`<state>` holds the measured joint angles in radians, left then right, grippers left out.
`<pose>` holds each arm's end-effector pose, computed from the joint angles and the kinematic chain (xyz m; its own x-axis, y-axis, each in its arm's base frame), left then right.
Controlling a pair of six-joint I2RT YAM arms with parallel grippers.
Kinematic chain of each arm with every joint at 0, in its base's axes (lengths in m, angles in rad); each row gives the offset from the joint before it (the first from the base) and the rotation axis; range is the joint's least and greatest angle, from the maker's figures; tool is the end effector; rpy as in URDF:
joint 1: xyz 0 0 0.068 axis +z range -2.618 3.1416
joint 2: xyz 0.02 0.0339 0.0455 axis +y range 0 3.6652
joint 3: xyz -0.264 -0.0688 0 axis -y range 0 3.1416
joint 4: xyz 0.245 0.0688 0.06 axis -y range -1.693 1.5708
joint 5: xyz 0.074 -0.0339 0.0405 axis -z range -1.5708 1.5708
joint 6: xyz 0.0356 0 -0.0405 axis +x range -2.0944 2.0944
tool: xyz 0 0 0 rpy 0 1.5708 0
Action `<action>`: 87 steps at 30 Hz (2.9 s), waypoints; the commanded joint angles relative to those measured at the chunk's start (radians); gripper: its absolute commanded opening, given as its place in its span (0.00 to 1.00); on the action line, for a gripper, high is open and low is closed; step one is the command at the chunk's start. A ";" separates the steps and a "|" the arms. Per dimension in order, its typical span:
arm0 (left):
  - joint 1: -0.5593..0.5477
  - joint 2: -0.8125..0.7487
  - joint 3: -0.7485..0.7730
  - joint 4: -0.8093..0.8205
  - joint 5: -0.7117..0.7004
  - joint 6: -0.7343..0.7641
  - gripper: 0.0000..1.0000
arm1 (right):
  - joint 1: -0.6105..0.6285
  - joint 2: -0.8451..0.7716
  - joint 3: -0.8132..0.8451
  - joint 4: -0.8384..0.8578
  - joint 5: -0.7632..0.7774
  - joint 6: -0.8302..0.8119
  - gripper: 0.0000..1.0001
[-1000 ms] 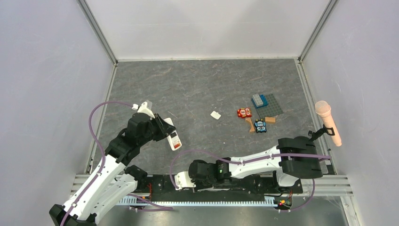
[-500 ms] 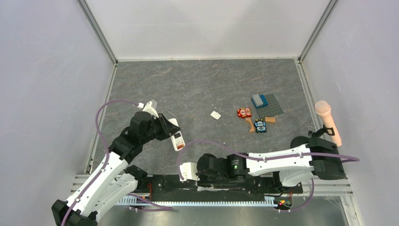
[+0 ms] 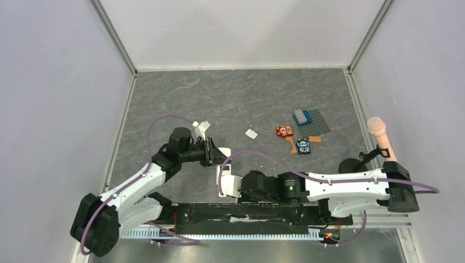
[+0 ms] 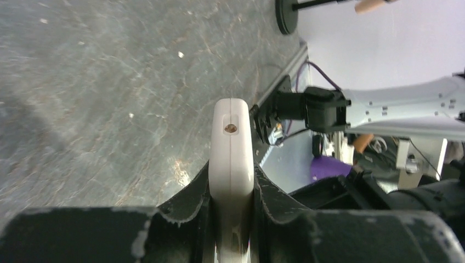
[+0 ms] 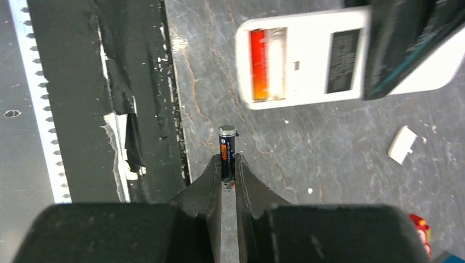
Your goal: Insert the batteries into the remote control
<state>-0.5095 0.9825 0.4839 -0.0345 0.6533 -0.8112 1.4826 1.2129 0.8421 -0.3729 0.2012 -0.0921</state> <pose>0.1688 -0.1191 0.2167 -0.9177 -0.1468 -0.3691 0.2597 0.4813 -0.8372 0.0298 0.2561 0.2542 0.0292 -0.6929 -0.7204 -0.9645 0.1698 -0.2024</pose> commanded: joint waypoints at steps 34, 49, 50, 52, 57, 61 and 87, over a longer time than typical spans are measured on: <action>-0.175 0.459 -0.096 0.917 0.096 -0.324 0.02 | -0.042 -0.261 -0.052 0.169 0.089 0.048 0.16; -0.175 0.457 -0.102 0.904 0.069 -0.350 0.02 | -0.249 -0.228 0.081 0.035 0.082 0.640 0.18; -0.175 0.457 -0.102 0.903 0.068 -0.353 0.02 | -0.249 -0.226 0.081 0.033 0.073 0.617 0.18; -0.175 0.456 -0.103 0.899 0.067 -0.363 0.02 | -0.249 -0.220 0.084 0.015 0.049 0.525 0.19; -0.175 0.472 -0.104 0.908 0.085 -0.410 0.02 | -0.249 -0.142 0.164 -0.173 -0.032 0.287 0.20; -0.175 0.487 -0.107 0.948 0.095 -0.442 0.02 | -0.242 -0.080 0.201 -0.263 -0.050 0.205 0.18; -0.173 0.329 -0.054 0.356 -0.242 -0.143 0.02 | -0.323 -0.149 -0.270 -0.311 0.179 0.761 0.55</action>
<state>-0.6804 1.3220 0.4103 0.3450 0.4358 -1.0096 1.1919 1.0557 0.6128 -0.6868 0.3897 0.6109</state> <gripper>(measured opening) 0.273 0.539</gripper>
